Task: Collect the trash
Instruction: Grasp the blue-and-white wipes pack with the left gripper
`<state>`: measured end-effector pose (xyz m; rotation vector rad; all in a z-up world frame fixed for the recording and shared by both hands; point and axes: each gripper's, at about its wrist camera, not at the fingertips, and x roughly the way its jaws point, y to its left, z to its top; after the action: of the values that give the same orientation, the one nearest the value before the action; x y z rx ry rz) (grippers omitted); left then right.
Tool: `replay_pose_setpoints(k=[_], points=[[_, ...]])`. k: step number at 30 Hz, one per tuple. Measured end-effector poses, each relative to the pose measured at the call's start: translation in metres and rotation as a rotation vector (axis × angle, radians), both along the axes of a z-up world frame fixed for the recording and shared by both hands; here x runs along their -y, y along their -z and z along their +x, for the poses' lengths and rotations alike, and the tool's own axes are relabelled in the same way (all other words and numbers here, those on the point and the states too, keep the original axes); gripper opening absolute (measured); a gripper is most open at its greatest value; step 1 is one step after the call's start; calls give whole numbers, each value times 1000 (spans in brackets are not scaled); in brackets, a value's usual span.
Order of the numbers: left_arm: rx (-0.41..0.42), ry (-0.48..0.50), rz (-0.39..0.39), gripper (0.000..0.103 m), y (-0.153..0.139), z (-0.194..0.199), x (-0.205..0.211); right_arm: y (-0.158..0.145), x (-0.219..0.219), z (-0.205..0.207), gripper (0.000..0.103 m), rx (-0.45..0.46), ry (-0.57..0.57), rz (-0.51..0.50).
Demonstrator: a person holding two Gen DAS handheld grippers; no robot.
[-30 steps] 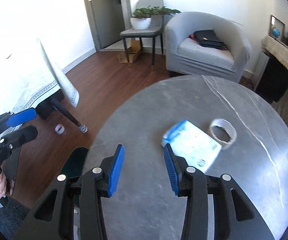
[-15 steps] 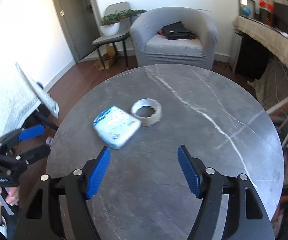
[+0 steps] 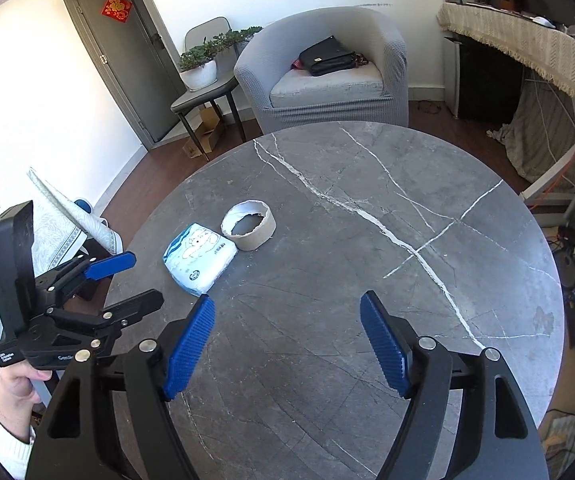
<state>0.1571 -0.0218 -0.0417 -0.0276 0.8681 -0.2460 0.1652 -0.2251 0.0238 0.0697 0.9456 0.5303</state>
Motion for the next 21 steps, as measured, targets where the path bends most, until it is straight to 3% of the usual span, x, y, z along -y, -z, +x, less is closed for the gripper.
replay_pose_setpoints(k=[3,21], points=[[-36,15,-6,90,5,10,3,0,2,0,76,-2,0,-1],[-54,69,86,92,12,39,25,-2,7,7,76,-11,27,32]])
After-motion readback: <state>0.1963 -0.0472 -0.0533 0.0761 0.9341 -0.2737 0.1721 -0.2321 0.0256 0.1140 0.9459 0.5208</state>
